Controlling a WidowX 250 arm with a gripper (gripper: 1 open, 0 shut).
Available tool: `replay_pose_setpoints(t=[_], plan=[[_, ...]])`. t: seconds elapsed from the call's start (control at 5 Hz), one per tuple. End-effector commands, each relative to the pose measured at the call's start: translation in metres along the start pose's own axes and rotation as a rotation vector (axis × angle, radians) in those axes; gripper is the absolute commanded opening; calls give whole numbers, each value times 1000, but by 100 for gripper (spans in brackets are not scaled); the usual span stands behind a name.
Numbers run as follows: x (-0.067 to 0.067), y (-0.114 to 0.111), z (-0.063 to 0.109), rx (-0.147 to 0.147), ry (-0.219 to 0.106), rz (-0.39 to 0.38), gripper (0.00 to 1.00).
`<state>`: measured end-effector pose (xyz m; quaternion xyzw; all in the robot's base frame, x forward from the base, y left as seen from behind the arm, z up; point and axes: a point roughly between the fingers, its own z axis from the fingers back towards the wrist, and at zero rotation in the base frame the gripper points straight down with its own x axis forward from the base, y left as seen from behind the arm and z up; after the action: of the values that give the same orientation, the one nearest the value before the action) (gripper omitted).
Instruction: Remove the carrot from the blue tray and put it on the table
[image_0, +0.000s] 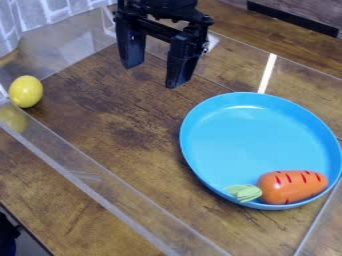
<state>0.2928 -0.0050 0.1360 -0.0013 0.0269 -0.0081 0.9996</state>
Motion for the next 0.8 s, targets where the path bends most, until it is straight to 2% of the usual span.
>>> replay_pose_setpoints(t=[0.0, 0.2, 0.4, 0.6], plan=[[-8, -8, -2, -1, 13, -20, 100], [-13, -30, -9, -5, 14, -111, 100], [-5, -58, -22, -3, -1, -191, 100], [4, -87, -38, 10, -24, -272, 100]])
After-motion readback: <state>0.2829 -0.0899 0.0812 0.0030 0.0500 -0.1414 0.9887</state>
